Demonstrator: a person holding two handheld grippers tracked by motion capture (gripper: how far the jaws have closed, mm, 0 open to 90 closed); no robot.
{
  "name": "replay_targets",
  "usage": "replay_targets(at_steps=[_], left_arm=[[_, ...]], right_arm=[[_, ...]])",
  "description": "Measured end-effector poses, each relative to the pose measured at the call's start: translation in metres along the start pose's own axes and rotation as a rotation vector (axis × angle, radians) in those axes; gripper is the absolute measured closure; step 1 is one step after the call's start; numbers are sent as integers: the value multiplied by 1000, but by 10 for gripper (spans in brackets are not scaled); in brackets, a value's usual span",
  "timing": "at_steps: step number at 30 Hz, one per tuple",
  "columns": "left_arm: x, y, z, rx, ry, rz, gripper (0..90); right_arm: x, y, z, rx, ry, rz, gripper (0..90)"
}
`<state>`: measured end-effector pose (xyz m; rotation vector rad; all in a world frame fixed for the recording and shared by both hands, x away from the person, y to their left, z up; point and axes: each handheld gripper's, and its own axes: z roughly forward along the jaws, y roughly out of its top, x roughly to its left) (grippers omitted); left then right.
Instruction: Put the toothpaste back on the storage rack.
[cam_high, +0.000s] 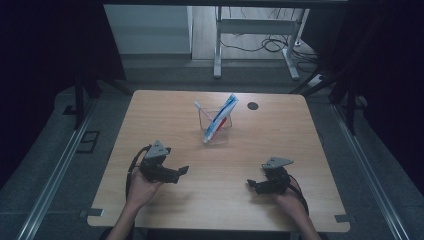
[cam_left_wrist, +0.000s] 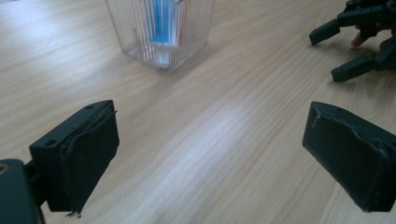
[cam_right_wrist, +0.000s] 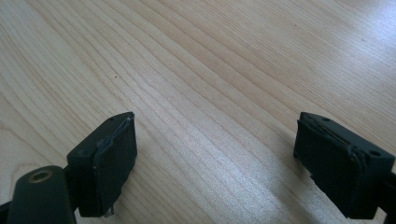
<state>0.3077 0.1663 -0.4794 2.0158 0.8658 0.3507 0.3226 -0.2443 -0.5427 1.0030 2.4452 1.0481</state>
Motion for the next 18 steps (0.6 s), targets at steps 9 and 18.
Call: replay_targets(at_steps=[9, 18], left_arm=[[0, -29, -7, 7, 29, -33, 39], [0, -53, -5, 31, 50, -56, 40]], right_arm=[[0, 0, 0, 0, -4, 3, 130], [1, 0, 0, 0, -7, 3, 131]])
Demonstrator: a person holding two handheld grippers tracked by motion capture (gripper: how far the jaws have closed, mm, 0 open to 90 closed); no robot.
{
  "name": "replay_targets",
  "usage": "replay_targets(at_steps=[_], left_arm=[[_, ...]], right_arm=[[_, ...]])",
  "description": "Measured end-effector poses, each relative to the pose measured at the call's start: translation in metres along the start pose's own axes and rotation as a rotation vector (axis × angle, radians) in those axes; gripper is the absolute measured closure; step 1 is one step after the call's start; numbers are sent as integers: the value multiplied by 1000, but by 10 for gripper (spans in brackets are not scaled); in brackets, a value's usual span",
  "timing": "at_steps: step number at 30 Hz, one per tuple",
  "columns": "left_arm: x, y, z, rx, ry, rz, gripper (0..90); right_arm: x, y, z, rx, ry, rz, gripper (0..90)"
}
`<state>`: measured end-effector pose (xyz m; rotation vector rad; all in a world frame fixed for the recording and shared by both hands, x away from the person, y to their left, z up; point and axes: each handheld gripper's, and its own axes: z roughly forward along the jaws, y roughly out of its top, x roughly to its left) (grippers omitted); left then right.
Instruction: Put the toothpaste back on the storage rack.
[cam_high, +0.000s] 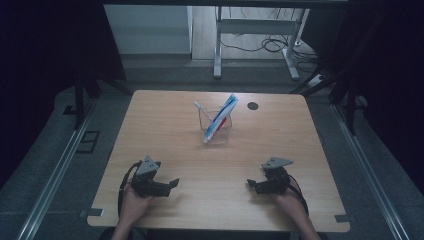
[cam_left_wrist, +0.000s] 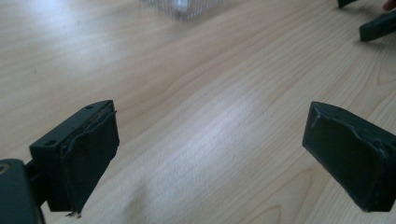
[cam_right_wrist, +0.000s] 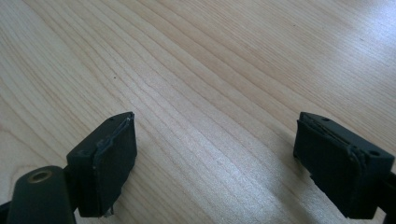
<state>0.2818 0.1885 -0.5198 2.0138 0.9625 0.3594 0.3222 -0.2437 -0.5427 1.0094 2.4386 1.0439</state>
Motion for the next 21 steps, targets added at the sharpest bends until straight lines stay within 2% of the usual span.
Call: replay_targets(at_steps=[5, 11, 12, 15, 18, 21], left_arm=[[0, -10, 5, 28, 8, -4, 39], [-4, -18, 15, 90, 10, 7, 37], [-4, -17, 16, 108, 13, 12, 37], [-6, -17, 17, 115, 24, 24, 34], [-7, -17, 19, 147, 33, 32, 34], [-10, -17, 22, 188, 49, 60, 35]], right_arm=[[0, 0, 0, 0, 0, 0, 131], [0, 0, 0, 0, 0, 1, 131], [0, 0, 0, 0, 0, 1, 131], [0, 0, 0, 0, 0, 1, 131], [0, 0, 0, 0, 0, 2, 131], [0, 0, 0, 0, 0, 1, 131]])
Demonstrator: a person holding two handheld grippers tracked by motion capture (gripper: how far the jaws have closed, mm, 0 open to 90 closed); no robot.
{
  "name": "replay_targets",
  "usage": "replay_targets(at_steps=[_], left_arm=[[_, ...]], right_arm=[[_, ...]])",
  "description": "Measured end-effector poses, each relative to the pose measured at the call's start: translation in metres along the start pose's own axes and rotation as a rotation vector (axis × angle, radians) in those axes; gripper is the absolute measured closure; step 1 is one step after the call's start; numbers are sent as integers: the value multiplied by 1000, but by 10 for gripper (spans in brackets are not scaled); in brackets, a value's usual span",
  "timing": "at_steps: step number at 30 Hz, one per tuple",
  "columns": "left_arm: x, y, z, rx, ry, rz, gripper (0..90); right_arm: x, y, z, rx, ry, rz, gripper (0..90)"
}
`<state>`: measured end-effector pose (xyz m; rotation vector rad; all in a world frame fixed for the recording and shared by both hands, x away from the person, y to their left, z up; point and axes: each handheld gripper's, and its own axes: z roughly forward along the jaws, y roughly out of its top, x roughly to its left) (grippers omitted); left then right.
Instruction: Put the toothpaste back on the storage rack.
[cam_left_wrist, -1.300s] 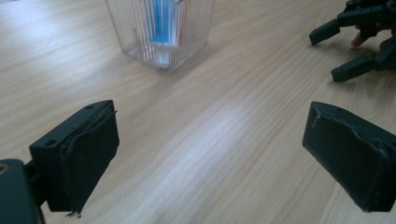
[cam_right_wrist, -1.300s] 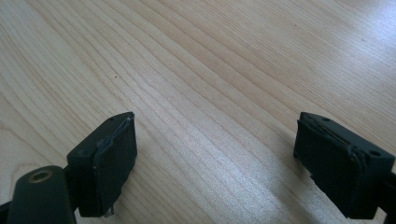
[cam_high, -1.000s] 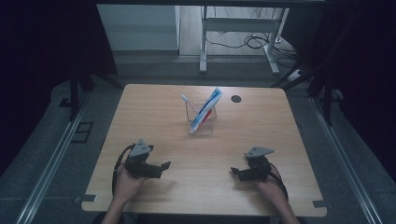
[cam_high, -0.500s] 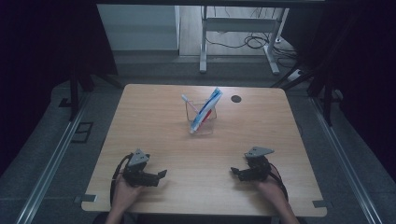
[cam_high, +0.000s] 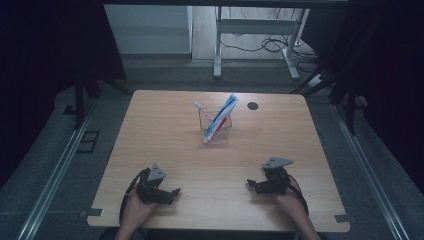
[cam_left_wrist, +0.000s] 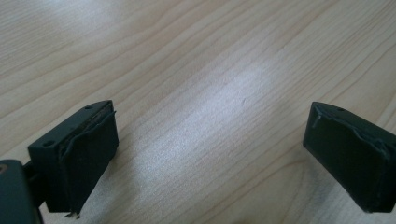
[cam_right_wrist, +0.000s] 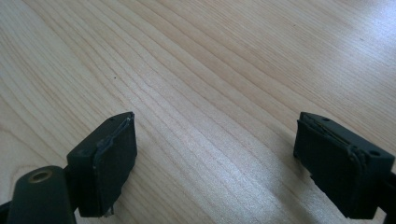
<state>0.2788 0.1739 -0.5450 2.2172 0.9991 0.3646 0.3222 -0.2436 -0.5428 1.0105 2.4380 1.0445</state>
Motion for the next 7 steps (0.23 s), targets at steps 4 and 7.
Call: replay_targets(at_steps=[4, 7], left_arm=[[1, 0, 0, 2, -6, -9, 33], [0, 0, 0, 2, -4, -11, 33]], right_arm=[[0, 0, 0, 0, 0, 0, 130], [0, 0, 0, 0, 0, 0, 131]])
